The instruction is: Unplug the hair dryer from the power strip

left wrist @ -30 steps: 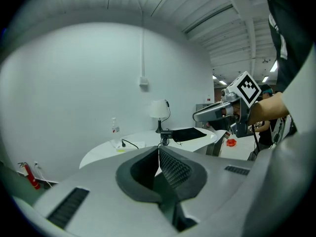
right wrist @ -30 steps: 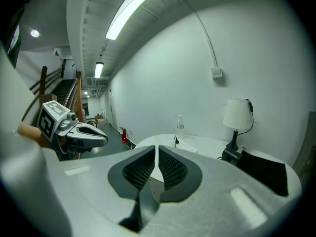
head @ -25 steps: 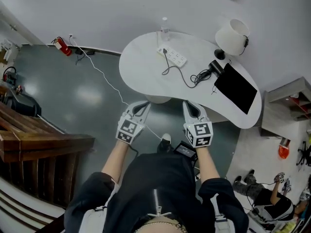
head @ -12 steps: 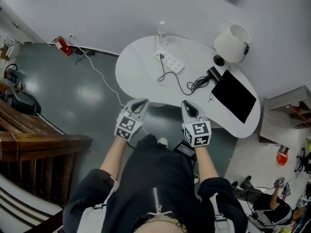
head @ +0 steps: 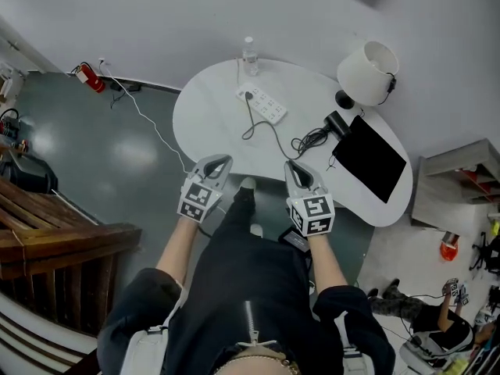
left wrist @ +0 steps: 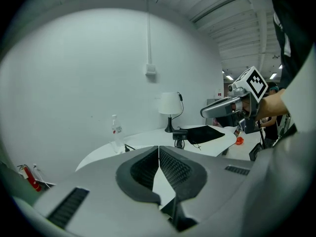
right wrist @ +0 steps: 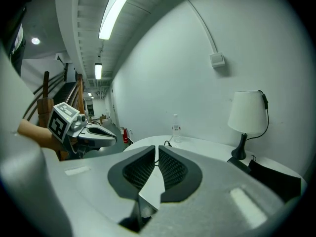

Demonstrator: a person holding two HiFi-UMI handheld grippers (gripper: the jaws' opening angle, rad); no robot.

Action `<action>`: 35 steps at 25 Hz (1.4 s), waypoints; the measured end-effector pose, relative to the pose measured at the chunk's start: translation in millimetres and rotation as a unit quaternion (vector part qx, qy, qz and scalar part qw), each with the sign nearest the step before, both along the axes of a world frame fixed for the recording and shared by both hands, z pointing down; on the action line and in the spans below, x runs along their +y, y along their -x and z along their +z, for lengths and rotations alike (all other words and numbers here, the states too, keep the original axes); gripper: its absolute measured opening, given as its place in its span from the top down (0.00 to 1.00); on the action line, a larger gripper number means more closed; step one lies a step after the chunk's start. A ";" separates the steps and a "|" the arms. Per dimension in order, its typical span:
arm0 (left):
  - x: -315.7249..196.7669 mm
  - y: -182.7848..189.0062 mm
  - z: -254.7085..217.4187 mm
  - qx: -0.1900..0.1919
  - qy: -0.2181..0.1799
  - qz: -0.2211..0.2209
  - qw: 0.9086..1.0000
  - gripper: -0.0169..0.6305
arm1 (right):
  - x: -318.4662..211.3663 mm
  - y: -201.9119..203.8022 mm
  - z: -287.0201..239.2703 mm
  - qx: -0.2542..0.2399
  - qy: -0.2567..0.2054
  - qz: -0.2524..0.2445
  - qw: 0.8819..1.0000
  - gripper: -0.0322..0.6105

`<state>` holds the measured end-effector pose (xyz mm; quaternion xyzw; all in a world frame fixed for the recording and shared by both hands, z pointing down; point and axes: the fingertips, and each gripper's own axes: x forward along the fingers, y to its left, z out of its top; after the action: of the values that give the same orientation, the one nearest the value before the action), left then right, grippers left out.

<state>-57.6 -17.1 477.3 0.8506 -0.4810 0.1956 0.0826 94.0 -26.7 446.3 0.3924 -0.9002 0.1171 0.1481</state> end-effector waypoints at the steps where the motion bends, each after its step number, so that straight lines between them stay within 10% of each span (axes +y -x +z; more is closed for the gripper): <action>1: -7.4 0.7 2.7 0.001 0.002 0.001 1.000 0.95 | -5.2 -0.3 0.8 0.001 0.001 0.001 1.000 0.93; 20: -166.3 27.7 43.9 0.010 0.053 0.033 0.998 0.95 | -149.2 44.5 13.8 0.037 0.019 -0.013 0.999 0.93; 35: -222.5 43.7 89.0 0.011 0.107 0.062 0.992 0.95 | -210.2 74.0 48.1 0.109 0.073 -0.043 0.990 0.71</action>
<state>-101.3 -239.6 566.3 0.8673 -0.4024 0.2414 0.1659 20.0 -236.8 494.4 0.3521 -0.8838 0.1327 0.2782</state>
